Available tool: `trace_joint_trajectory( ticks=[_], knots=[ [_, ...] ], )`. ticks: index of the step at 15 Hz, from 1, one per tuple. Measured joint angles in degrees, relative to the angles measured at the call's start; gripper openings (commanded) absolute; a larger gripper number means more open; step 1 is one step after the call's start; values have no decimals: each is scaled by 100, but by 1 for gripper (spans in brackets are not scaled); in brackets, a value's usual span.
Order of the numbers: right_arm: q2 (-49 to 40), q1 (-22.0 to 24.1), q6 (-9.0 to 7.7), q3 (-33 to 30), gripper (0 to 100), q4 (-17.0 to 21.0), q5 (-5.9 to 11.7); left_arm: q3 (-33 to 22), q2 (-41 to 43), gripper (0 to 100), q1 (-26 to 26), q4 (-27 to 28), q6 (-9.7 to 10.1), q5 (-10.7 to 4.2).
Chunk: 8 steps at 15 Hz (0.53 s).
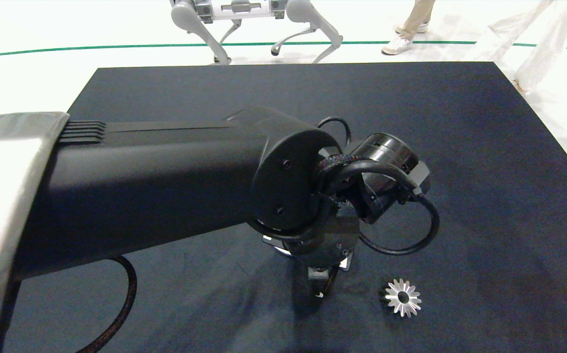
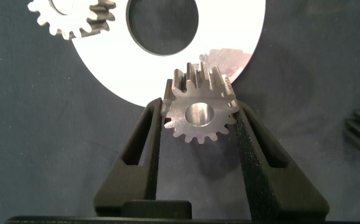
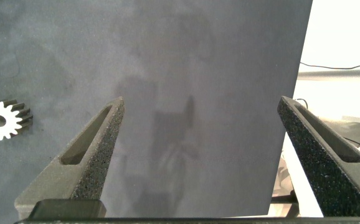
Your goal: Remove an incorrectly installed larger gear and replace it with the correct smaller gear
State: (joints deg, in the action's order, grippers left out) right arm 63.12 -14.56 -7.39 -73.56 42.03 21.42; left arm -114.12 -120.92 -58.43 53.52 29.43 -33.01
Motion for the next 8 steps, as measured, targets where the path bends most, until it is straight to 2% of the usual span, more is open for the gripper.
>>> trace_joint_trajectory(
  ticks=[4,8],
  knots=[
    [2,0,0,0,100,0,-1,37,-15,0,33,10,26,-2],
    [10,0,0,7,100,0,0,37,2,0,50,271,116,-9]
  ],
)
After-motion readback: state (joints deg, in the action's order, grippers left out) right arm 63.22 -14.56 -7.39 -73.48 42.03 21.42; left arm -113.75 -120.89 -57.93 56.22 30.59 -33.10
